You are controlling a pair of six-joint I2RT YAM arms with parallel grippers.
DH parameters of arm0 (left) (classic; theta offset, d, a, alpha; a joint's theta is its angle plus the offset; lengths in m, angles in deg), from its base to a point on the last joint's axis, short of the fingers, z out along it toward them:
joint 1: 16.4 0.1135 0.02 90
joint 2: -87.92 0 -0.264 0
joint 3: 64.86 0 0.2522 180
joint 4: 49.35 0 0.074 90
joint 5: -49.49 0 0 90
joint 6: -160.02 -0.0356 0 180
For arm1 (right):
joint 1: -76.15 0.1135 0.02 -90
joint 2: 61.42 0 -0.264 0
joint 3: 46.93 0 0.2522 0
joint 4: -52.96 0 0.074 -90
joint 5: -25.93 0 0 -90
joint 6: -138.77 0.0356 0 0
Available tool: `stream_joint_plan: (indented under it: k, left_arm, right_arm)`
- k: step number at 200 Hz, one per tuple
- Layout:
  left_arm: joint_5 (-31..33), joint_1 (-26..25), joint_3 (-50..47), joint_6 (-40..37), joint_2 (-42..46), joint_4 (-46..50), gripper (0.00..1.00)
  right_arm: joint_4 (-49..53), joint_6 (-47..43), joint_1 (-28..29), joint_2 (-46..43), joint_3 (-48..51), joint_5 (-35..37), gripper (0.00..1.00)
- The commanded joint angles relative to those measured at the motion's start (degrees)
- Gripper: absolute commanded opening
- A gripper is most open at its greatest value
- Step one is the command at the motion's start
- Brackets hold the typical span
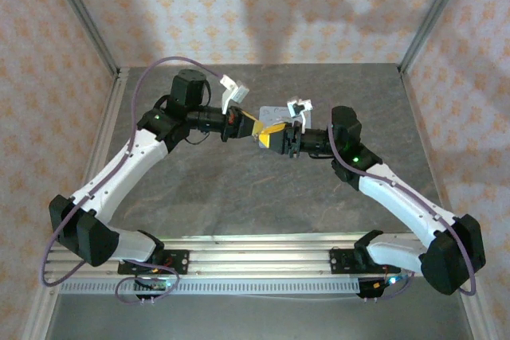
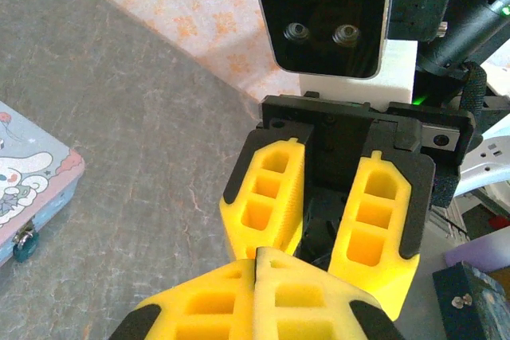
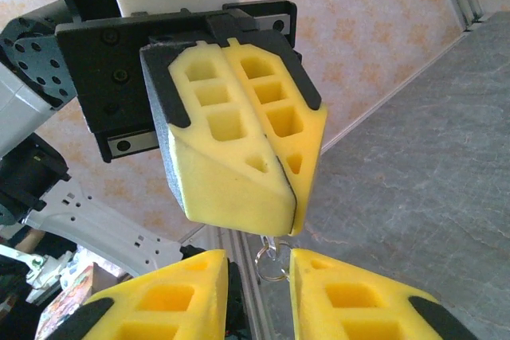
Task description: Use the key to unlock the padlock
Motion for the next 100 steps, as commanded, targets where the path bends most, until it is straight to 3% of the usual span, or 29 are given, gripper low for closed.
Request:
stream_joint_plan:
  k: [1, 100]
  left_arm:
    - [-1.59, 0.27, -0.73, 1.72, 1.66, -2.98, 0.00]
    - [-2.87, 0.24, -0.40, 4.10, 1.27, -5.08, 0.00]
  right_arm:
    - [-3.29, 0.11, 0.19, -0.30, -0.49, -1.32, 0.32]
    - [-2.54, -1.35, 1.43, 2.09, -3.25, -2.24, 0.34]
